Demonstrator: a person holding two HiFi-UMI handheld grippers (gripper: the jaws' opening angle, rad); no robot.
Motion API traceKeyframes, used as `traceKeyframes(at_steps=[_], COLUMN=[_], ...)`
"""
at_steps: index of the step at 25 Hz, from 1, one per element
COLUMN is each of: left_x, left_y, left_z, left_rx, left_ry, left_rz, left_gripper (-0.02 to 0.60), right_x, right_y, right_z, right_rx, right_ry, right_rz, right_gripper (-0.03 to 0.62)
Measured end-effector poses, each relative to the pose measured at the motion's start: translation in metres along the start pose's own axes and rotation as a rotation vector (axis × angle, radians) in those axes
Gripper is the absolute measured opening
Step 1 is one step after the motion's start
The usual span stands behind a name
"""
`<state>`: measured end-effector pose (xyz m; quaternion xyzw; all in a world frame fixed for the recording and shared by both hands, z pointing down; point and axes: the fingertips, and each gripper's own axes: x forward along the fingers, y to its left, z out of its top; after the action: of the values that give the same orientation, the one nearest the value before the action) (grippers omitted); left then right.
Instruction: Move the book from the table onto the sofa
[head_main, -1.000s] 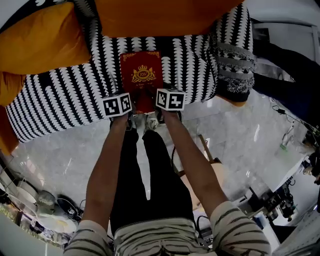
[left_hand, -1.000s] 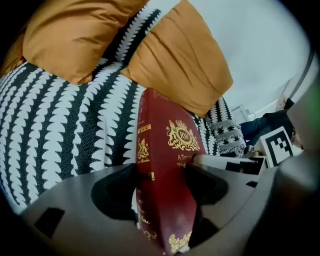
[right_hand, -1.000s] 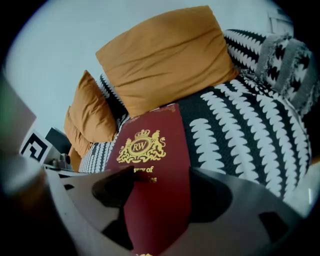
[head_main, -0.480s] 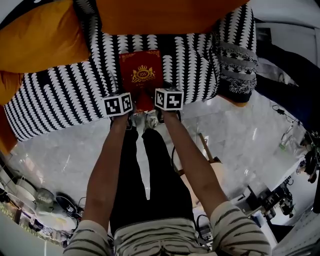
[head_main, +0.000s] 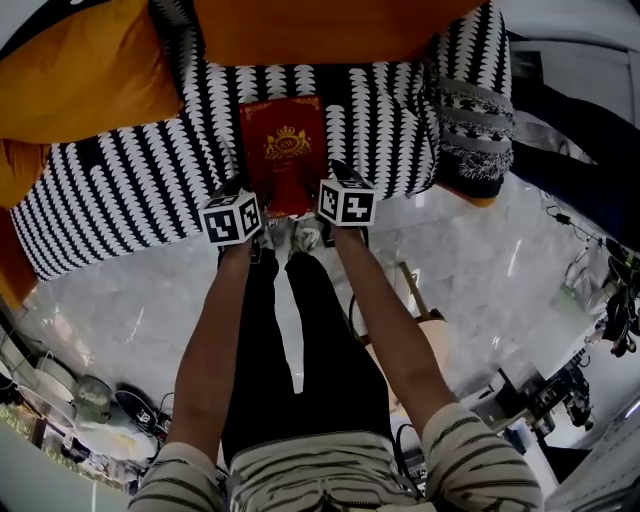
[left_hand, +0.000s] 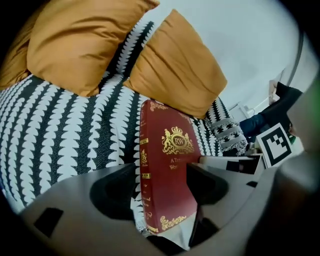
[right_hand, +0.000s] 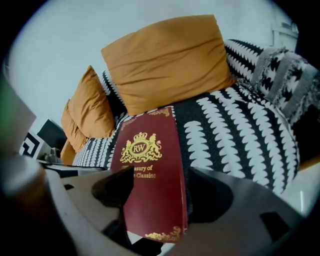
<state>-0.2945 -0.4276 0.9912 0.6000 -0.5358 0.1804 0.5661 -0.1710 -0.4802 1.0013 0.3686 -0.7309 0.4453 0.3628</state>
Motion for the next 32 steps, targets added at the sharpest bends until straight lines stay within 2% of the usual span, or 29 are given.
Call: traceKeyframes(at_steps=[3,6,7,8,10,12,15,21,32], left_x=[-0.011,-0.026,-0.032,-0.039,-0.052,-0.062,-0.080,-0.112,-0.195], left_y=[-0.002,-0.010,-0.015,-0.020,-0.028,-0.035,-0.048,-0.074,-0.132], left_z=[0.002,0.004,0.005,0.006,0.008,0.010,0.014,0.025,0.057], left_rx=[0.025,0.012,0.001,-0.005,-0.001,0.008,0.047,0.130,0.229], left_ry=[-0.027,-0.055,-0.066,-0.077,-0.100,-0.125,-0.153,-0.204,-0.340], left_rz=[0.017,0.000,-0.015,-0.026,-0.036,-0.043,-0.048,-0.068,-0.129], left_gripper=[0.318,0.316,0.310,0.294,0.228,0.210,0.140,0.075,0.029], right_x=[-0.012,-0.029,-0.035,-0.043,-0.056,-0.066,-0.086,-0.125,-0.216], right_y=[0.004,0.011,0.014,0.018,0.023,0.027,0.037,0.058,0.102], right_z=[0.003,0.006,0.007,0.009,0.012,0.015,0.020,0.028,0.056], right_rx=[0.006,0.021,0.023,0.025,0.032,0.030,0.013,-0.065,-0.058], right_ry=[-0.033,-0.063,-0.070,-0.080,-0.110,-0.143,-0.185,-0.234,-0.395], right_rz=[0.008,0.018,0.023,0.029,0.037,0.046,0.057,0.063,0.088], right_gripper=[0.345,0.339,0.301,0.258,0.247,0.236,0.198,0.122,0.056])
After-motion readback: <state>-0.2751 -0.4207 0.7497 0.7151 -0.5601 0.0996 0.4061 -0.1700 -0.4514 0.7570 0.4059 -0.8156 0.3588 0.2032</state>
